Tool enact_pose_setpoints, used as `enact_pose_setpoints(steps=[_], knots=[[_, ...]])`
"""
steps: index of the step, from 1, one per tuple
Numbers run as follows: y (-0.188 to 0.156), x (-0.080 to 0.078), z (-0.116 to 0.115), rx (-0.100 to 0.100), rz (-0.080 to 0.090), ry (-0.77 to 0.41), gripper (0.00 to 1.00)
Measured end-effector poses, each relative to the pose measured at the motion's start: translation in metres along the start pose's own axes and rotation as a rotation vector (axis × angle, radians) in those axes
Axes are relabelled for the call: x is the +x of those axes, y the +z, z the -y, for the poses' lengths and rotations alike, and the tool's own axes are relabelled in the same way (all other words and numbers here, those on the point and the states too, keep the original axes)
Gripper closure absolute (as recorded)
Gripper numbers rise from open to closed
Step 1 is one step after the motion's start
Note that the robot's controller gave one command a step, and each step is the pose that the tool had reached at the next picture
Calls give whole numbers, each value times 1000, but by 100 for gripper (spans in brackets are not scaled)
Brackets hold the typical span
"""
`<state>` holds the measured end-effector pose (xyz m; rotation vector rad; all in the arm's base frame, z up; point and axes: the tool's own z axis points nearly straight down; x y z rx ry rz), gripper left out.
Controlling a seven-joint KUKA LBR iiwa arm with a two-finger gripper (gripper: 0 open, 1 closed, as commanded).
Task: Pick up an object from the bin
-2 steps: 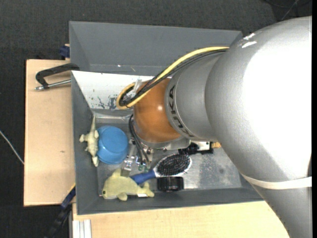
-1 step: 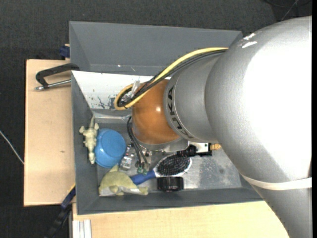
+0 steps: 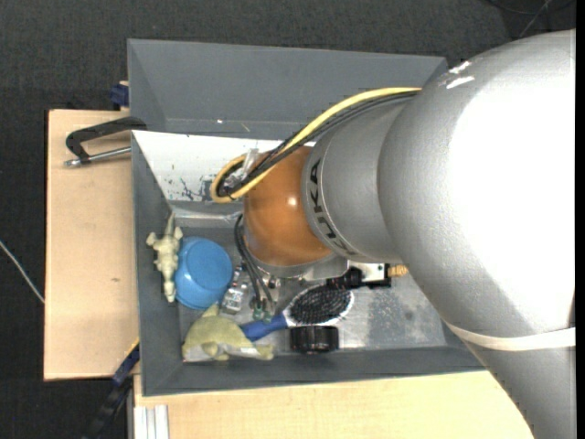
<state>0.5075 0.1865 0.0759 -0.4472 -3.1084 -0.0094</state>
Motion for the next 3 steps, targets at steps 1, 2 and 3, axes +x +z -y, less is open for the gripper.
enact_pose_setpoints(steps=[1,2,3], knots=[[0,0,0,0,0,0,100],[-2,-40,96,-8,12,-67,100],[1,-41,96,-4,22,-69,0]])
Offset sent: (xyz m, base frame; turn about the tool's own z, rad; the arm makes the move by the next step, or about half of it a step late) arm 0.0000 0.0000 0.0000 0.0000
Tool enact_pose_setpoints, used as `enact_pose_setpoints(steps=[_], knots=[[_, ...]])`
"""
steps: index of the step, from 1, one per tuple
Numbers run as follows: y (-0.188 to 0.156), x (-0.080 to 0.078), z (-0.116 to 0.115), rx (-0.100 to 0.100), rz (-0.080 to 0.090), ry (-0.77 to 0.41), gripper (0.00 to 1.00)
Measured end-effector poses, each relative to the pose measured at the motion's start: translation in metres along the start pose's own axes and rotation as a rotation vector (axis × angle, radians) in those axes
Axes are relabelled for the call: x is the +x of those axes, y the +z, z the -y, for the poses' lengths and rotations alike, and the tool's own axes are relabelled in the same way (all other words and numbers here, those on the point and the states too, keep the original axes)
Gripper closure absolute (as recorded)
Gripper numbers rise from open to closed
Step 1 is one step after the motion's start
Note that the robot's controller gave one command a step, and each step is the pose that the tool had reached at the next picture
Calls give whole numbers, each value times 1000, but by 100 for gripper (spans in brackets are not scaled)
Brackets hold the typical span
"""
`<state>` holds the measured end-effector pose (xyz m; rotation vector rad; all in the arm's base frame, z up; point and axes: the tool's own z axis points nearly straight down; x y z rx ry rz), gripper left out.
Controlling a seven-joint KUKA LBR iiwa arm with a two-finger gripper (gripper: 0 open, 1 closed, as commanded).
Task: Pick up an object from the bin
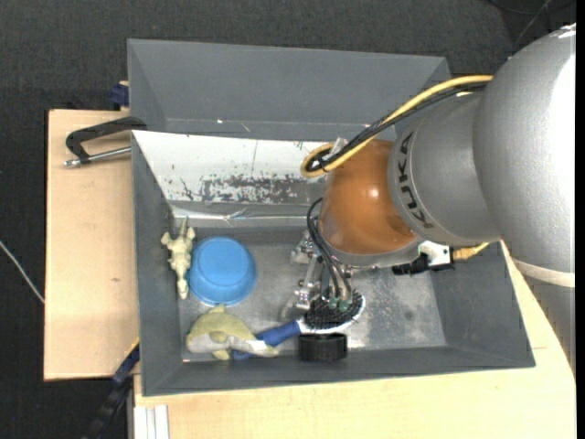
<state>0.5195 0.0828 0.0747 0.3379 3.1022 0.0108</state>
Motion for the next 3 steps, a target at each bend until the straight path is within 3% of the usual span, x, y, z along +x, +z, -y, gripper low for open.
enact_pose_setpoints(steps=[1,3], knots=[[-55,-14,57,5,-12,-414,0],[-23,-4,19,1,-2,-446,0]])
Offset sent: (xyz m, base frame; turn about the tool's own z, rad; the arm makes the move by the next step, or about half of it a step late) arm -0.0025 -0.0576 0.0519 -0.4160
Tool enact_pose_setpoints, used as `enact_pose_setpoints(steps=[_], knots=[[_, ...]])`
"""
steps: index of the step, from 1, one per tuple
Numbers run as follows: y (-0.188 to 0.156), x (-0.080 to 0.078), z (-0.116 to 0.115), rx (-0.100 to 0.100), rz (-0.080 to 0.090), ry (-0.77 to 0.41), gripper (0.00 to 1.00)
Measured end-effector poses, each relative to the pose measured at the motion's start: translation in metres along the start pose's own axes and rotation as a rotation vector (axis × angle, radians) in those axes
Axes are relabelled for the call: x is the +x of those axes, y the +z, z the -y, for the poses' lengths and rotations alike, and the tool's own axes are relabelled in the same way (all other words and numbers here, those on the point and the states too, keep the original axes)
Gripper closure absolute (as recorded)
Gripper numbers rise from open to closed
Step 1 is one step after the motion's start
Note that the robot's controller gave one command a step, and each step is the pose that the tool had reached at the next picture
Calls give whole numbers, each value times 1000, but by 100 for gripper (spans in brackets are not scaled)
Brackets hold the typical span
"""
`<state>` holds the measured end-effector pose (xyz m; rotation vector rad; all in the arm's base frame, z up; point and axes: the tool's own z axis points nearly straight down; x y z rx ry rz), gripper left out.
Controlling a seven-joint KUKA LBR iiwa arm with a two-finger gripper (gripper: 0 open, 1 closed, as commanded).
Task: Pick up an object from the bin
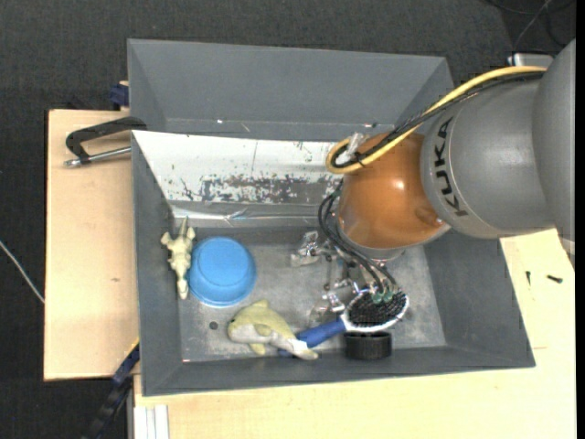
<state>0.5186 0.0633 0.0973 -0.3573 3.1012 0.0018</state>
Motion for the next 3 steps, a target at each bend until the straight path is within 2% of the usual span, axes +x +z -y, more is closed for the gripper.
enact_pose_setpoints(steps=[1,2,3], knots=[[23,-6,-78,4,-9,-169,0],[-50,9,42,2,-10,-240,0],[17,-16,-19,-5,-14,-319,0]])
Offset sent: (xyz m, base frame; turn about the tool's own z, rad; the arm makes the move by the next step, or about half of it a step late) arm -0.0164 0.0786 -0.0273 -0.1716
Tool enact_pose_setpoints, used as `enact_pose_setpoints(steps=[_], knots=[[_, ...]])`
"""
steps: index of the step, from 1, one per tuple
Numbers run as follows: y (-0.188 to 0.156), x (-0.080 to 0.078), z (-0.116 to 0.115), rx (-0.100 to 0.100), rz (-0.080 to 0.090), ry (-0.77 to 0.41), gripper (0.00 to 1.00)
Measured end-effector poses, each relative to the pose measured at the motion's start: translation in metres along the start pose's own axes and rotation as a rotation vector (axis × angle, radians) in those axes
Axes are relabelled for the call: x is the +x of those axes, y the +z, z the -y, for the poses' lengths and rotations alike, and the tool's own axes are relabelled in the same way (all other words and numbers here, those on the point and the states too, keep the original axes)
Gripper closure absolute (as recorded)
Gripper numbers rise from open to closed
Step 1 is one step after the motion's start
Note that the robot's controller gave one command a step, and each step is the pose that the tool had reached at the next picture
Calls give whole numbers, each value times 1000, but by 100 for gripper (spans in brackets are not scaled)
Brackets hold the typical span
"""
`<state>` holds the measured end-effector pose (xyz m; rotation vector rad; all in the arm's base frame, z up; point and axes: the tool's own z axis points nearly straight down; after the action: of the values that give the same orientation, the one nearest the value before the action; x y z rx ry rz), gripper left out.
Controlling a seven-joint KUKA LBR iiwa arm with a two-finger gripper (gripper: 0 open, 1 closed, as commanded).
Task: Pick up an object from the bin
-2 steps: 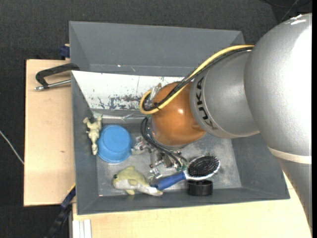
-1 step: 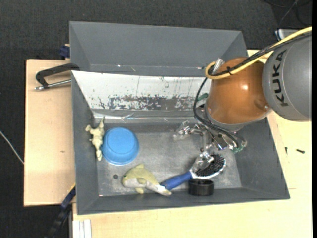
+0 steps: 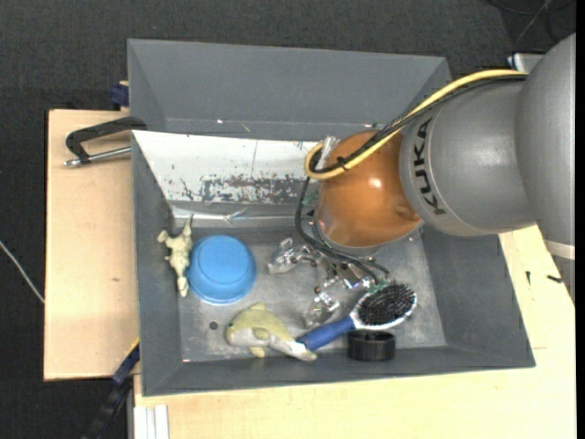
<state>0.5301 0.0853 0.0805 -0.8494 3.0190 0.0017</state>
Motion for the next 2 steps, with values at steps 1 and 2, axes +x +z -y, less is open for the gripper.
enact_pose_setpoints(steps=[1,2], knots=[[-67,36,45,4,2,-182,0],[-30,27,42,6,7,-262,0]])
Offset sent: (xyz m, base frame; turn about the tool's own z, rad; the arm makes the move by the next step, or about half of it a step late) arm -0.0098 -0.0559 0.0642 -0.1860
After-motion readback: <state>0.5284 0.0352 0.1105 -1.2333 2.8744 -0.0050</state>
